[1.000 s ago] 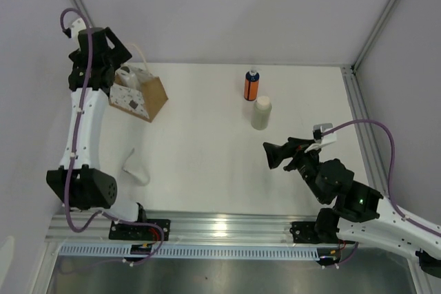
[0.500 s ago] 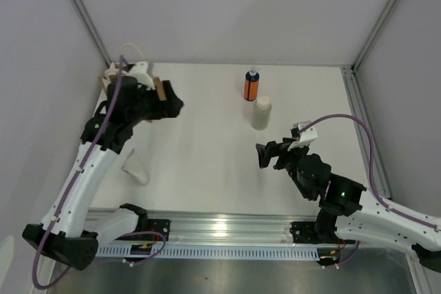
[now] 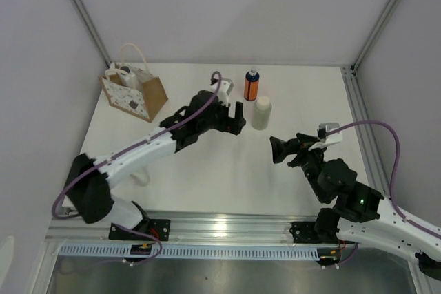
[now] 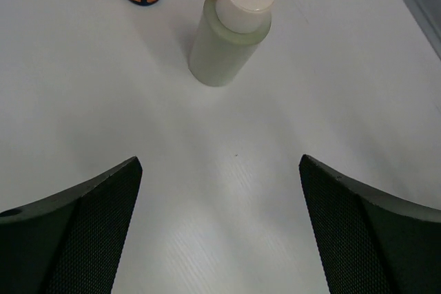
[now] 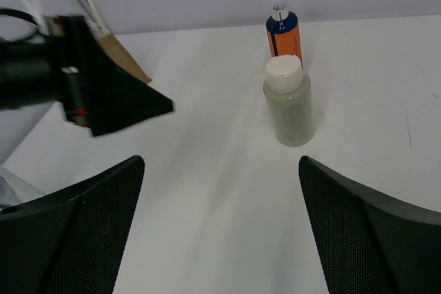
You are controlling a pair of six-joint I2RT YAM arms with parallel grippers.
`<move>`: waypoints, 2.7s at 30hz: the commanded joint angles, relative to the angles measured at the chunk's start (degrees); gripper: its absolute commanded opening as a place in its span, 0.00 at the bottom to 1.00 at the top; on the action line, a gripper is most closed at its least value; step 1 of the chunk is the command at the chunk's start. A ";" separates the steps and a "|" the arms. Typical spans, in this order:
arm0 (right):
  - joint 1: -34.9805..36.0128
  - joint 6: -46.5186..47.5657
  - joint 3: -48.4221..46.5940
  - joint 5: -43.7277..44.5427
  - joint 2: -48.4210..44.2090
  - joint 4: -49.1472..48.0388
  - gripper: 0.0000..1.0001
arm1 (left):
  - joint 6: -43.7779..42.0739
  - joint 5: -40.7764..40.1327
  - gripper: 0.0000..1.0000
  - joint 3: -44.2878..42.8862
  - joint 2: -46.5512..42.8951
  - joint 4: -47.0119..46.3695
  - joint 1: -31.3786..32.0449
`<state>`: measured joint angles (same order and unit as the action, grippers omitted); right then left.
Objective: Place the personal care products into the canvas bag
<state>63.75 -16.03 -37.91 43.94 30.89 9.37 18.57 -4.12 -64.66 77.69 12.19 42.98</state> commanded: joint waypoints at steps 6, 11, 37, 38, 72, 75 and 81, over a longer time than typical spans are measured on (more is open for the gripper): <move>-0.11 -0.84 -0.06 -1.05 -3.47 -1.02 0.97 | -1.42 -2.64 0.99 -16.97 22.31 -8.49 3.77; -0.11 -1.02 -0.32 -0.53 -3.74 -0.49 0.97 | -1.96 -3.78 0.99 -23.66 30.14 -10.42 5.00; -0.03 -1.46 -0.59 -0.88 -7.60 0.65 0.97 | -1.96 -9.24 0.95 -41.42 47.82 -4.01 4.66; -0.03 -1.46 -0.59 -0.88 -7.69 0.65 0.97 | -1.96 -9.15 0.96 -41.51 47.73 -3.92 4.66; -0.03 -2.34 -0.76 -1.67 -10.42 1.62 0.96 | -1.08 -11.35 0.27 -50.57 52.13 10.76 4.65; -0.03 -2.42 -0.85 -1.76 -10.42 1.71 0.97 | -0.81 -11.96 0.11 -47.32 50.37 10.67 4.66; -0.03 -2.69 -0.94 -2.02 -10.50 1.80 0.97 | -1.08 -17.06 0.01 -28.91 38.34 7.51 4.66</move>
<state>63.72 -17.98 -37.91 41.93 21.06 11.79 17.47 -16.75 -102.54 123.61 18.04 47.75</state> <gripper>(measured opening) 0.968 0.704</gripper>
